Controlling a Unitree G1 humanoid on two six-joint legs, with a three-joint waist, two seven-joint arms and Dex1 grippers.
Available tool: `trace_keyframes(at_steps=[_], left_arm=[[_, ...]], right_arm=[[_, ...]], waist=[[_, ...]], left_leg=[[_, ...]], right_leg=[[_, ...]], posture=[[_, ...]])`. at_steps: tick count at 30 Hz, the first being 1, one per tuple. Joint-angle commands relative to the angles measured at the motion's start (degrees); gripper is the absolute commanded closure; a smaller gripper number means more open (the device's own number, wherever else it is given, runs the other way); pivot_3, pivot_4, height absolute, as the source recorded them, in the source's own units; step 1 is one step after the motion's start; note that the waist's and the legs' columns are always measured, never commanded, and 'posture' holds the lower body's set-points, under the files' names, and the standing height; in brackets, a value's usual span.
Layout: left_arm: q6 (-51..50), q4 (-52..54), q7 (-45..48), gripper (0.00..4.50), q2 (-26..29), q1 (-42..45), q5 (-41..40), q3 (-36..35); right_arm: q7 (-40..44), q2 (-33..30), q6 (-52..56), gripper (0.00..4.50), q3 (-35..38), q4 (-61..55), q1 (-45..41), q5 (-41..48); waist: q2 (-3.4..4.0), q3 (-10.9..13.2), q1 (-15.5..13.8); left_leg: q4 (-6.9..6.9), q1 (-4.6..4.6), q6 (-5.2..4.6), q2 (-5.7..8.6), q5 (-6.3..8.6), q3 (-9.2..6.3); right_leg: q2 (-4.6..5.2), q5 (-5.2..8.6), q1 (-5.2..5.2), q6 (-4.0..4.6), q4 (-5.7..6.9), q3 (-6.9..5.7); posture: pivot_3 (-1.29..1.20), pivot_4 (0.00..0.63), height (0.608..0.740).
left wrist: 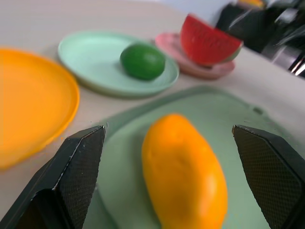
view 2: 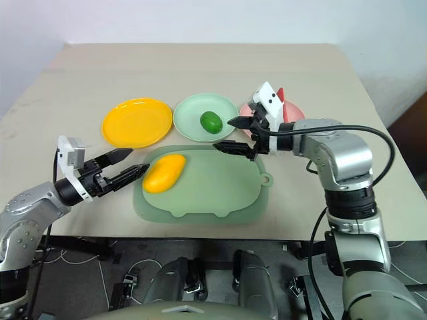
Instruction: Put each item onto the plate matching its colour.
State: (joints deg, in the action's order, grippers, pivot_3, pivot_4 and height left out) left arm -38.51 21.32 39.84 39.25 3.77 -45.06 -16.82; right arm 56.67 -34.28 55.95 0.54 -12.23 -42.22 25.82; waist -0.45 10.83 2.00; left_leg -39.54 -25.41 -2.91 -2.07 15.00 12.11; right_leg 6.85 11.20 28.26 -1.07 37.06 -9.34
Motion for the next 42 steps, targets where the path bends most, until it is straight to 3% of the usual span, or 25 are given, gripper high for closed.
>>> trace_keyframes(at_steps=[1, 12, 20, 32, 35, 40, 42], left_arm=[[-2.5, 2.1, -2.6, 0.0, -0.1, 0.8, 0.4, 1.5], [-3.1, -2.0, -3.9, 0.0, -2.2, 5.9, 4.8, 8.4], [-0.4, -6.9, -0.7, 0.0, -3.3, 6.2, 8.3, 10.8], [-5.2, -8.0, -1.7, 0.0, -3.9, 9.7, 9.8, 14.4], [-7.3, -8.2, -1.6, 0.53, -3.8, 10.9, 9.7, 14.9], [-10.5, -8.1, -1.0, 1.87, -3.7, 11.3, 8.8, 14.6], [-11.4, -8.3, -0.4, 2.16, -3.5, 11.6, 8.3, 14.3]], right_arm=[[0.5, -2.6, -0.1, 0.03, 2.1, -4.0, 1.1, 3.2], [1.1, -11.2, 3.9, 0.03, 10.7, -14.0, 10.0, 15.5], [-3.6, -9.4, -4.8, 0.03, 12.9, -17.2, 23.8, 14.3], [-5.2, -11.6, -12.7, 0.03, 10.1, -17.8, 28.2, 10.8], [-5.7, -11.6, -13.1, 0.0, 10.1, -17.8, 27.9, 11.2], [-6.4, -11.6, -13.5, 0.0, 10.1, -17.0, 27.1, 11.3], [-6.4, -11.8, -13.7, 0.0, 10.1, -16.7, 27.1, 11.2]], waist=[[-0.02, 0.0, -0.1], [-0.08, 0.0, -1.5], [-0.09, 0.0, -1.4], [-0.05, -0.1, -1.6], [-0.04, -0.1, -1.6], [0.0, -0.1, -1.7], [0.01, -0.1, -1.7]], left_leg=[[-0.01, 0.0, 0.0, 0.0, 0.0, 0.0], [-0.1, -0.02, -0.04, 0.0, 0.02, -0.07], [-0.12, 0.01, -0.08, 0.0, 0.05, -0.09], [-0.1, 0.07, -0.19, -0.01, 0.13, -0.36], [-0.1, 0.08, -0.23, -0.01, 0.15, -0.37], [-0.1, 0.14, -0.24, -0.01, 0.16, -0.43], [-0.1, 0.14, -0.25, 0.0, 0.17, -0.44]], right_leg=[[0.0, 0.03, -0.01, 0.05, -0.02, 0.0], [0.01, 0.1, -0.12, 0.18, -0.13, -0.04], [0.0, 0.09, -0.22, 0.17, -0.21, -0.07], [-0.04, 0.05, -0.83, 0.17, -1.04, -0.37], [-0.04, 0.05, -0.84, 0.17, -1.04, -0.37], [-0.04, 0.06, -0.93, 0.17, -1.05, -0.41], [-0.04, 0.06, -0.94, 0.17, -1.05, -0.41]], posture=[[0.0, 0.15, 0.696], [0.0, 0.15, 0.696], [0.0, 0.15, 0.696], [0.0, 0.15, 0.696], [0.0, 0.15, 0.696], [0.0, 0.15, 0.696], [0.0, 0.15, 0.696]])
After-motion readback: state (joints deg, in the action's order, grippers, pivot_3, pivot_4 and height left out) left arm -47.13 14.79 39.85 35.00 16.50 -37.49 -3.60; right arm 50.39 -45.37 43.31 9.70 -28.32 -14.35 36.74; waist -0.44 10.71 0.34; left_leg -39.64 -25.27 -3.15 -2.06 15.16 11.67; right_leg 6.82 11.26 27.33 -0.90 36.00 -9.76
